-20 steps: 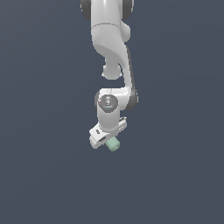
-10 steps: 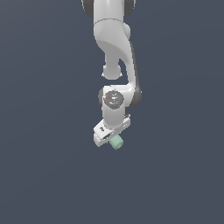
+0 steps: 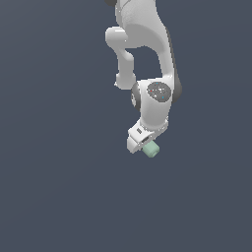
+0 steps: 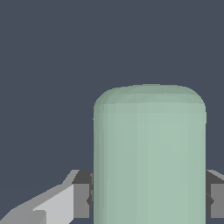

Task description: Pick up the object and move it to a goal position.

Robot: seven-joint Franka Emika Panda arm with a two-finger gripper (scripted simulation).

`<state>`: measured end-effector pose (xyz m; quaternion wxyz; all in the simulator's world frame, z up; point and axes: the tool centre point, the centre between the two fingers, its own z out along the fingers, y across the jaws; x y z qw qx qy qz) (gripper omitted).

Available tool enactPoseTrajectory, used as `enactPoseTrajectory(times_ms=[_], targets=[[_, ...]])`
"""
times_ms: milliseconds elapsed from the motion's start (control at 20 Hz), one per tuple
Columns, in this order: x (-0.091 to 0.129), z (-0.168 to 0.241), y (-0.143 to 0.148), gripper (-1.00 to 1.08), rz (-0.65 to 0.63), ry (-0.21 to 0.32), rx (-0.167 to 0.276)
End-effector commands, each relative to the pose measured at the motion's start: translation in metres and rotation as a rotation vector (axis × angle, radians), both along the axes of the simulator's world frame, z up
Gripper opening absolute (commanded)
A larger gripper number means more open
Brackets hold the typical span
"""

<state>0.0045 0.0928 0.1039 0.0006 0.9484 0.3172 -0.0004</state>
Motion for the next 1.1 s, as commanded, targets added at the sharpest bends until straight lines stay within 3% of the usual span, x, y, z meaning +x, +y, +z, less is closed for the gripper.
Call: enactPoseTrajectory(times_ms=[0,550,800,1050], targets=[[-0.008,0.017,0.027,-1.00,0.000,-0.001,0.000],[-0.035,0.079,0.128,-1.00,0.000,-0.001,0.000],[-0.038,0.090,0.146,-1.00,0.000,0.000,0.001],[-0.037,0.089,0.145,-1.00,0.000,0.000,0.001]])
